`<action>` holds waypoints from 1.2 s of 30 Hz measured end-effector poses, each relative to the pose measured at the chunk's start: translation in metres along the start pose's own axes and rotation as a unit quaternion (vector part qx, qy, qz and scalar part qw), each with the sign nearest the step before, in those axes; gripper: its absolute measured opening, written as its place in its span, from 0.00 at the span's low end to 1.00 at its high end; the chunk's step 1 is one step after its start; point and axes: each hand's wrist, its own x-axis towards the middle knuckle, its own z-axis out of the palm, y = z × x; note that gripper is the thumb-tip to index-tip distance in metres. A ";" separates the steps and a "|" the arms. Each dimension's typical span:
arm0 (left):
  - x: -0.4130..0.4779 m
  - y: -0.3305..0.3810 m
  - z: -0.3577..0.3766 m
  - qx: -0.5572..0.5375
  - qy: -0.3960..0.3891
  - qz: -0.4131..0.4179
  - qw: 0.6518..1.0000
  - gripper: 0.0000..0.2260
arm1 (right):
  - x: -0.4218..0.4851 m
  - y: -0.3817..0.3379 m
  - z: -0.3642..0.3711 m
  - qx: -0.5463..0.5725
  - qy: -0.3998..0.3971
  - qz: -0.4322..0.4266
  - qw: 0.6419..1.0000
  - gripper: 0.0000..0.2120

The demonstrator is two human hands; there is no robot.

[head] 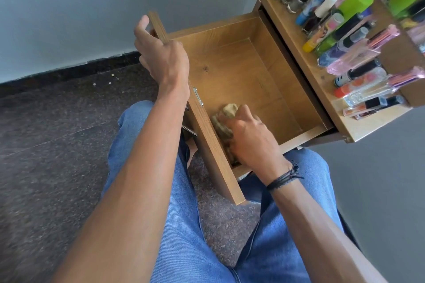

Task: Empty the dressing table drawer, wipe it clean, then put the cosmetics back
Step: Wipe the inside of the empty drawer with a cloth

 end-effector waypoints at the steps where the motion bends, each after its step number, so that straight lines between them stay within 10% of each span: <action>1: 0.000 0.000 0.000 0.001 0.000 0.000 1.000 0.30 | 0.001 0.003 -0.001 0.002 -0.006 -0.004 1.000 0.29; 17: -0.003 0.003 -0.001 0.002 0.001 -0.004 1.000 0.31 | 0.024 0.068 -0.027 -0.078 -0.036 0.155 0.984 0.27; 25: 0.000 0.002 -0.001 -0.003 0.001 -0.003 1.000 0.29 | 0.006 -0.001 -0.012 -0.034 -0.141 0.041 0.989 0.37; 36: 0.001 0.000 0.000 -0.010 -0.004 -0.005 1.000 0.27 | 0.011 0.012 -0.004 0.006 -0.032 -0.029 0.999 0.35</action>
